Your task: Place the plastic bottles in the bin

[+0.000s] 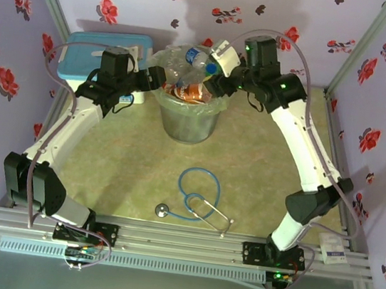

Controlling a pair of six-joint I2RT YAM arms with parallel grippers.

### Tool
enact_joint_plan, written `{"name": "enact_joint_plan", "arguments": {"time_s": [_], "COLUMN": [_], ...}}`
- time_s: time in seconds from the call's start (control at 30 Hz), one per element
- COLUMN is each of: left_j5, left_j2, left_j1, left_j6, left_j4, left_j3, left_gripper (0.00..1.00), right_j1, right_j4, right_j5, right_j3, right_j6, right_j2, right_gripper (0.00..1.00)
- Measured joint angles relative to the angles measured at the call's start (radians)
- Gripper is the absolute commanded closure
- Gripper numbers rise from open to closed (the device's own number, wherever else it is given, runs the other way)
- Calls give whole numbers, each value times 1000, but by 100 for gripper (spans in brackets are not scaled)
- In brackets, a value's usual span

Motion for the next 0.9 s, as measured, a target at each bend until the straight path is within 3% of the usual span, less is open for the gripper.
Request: {"name": "enact_joint_plan", "arguments": {"time_s": [0.37, 0.9], "left_j5": [0, 0], "left_j2": [48, 48], "left_j1": [-31, -36], "left_j6": [-3, -4], "left_j4": [14, 14], "left_j3": [30, 23], "left_gripper": [23, 23], "right_j1": [-1, -2], "right_j4": [118, 185], "right_j5": [-17, -23], "right_j3": [-180, -201], "right_j6": [116, 164], "right_j2": [-17, -5], "right_gripper": [47, 44]}}
